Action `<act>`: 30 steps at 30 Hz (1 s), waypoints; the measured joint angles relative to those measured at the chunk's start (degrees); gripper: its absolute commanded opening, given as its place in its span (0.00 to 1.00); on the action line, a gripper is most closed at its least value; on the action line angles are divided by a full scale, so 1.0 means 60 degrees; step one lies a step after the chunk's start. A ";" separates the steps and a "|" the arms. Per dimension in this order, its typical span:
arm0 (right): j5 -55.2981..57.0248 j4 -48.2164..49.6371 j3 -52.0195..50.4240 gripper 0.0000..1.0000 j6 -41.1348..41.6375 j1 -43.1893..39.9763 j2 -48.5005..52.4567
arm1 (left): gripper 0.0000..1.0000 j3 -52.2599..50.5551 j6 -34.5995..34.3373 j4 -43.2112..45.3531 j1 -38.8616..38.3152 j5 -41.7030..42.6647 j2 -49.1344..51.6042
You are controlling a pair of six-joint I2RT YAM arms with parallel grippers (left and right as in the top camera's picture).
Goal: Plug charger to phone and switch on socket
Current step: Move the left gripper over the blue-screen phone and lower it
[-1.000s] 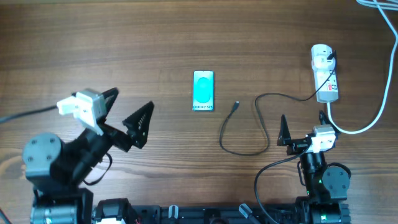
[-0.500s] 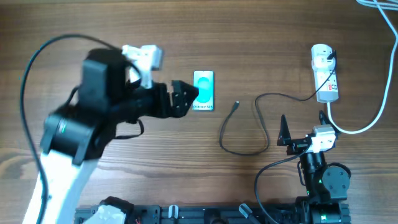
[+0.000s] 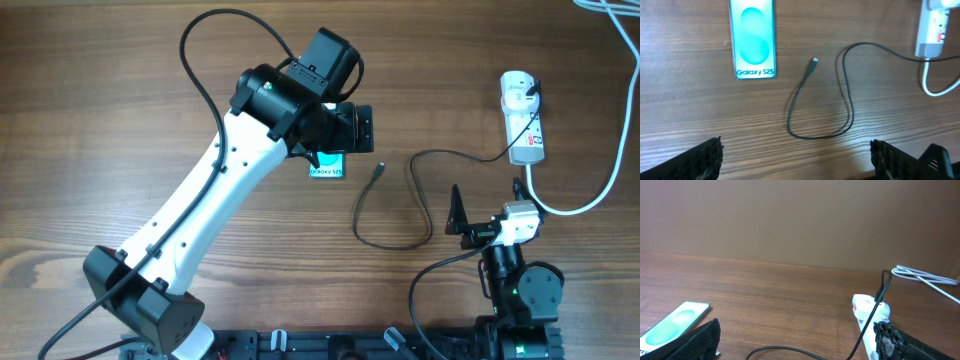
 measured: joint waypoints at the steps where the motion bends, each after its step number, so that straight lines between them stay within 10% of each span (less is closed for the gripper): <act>1: -0.0004 0.0000 0.0000 1.00 0.0000 0.0000 0.0000 | 0.99 0.0091 -0.0062 -0.0284 0.0011 -0.0051 0.0033; 6: -0.0004 0.0000 0.0000 1.00 0.0000 0.0000 0.0000 | 1.00 0.1162 -0.0197 -0.2142 0.0062 -0.0863 0.1362; 30: 0.0000 0.0000 0.0000 1.00 0.0000 0.0000 0.0000 | 1.00 0.1188 0.0714 0.1122 0.0940 -0.0335 0.5002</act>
